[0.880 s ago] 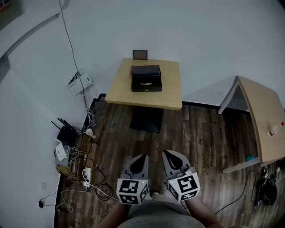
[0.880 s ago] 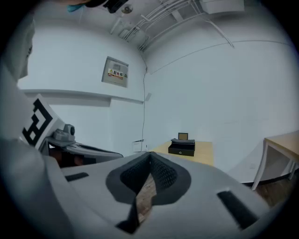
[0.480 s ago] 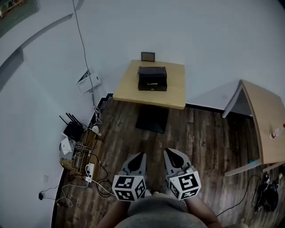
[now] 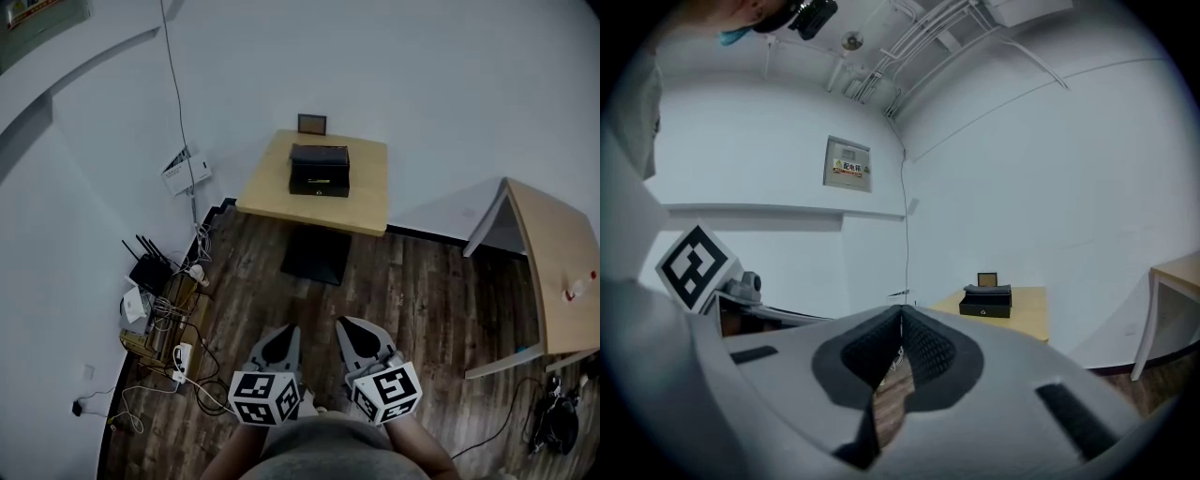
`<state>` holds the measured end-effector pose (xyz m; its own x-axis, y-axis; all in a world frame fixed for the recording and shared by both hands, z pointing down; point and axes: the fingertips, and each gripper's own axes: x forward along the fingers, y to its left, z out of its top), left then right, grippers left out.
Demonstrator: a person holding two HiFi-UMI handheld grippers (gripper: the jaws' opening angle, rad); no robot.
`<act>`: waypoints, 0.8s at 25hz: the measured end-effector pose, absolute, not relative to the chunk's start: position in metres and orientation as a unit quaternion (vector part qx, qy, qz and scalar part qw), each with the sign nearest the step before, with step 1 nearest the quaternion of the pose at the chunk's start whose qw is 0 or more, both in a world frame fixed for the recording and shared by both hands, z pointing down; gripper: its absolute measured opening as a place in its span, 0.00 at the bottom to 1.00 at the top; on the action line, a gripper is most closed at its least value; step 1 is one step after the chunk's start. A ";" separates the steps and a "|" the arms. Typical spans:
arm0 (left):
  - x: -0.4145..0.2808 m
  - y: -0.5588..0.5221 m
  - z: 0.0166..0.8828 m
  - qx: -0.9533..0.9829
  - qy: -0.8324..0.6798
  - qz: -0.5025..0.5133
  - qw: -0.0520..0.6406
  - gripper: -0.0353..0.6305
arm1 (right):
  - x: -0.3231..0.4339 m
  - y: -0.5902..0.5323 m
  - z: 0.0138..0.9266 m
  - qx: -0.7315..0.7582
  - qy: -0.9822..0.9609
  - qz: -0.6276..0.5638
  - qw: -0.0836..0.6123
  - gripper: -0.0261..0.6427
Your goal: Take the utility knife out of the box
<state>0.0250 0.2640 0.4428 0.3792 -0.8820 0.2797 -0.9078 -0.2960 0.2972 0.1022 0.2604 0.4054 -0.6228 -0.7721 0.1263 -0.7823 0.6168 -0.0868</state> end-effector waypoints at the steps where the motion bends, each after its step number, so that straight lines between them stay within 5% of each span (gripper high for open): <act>1: 0.025 0.262 0.442 0.805 -0.556 0.031 0.206 0.06 | 0.101 0.259 0.404 0.431 -0.899 0.065 0.041 0.04; 20: -0.005 0.140 0.458 0.811 -0.539 0.031 0.224 0.06 | 0.062 0.147 0.417 0.426 -0.900 0.070 0.066 0.04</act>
<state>-0.0054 0.1395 0.4584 0.4168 -0.8606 0.2925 -0.8887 -0.3183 0.3299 0.0619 0.1467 0.4167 -0.6281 -0.7574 0.1781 -0.7758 0.6271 -0.0692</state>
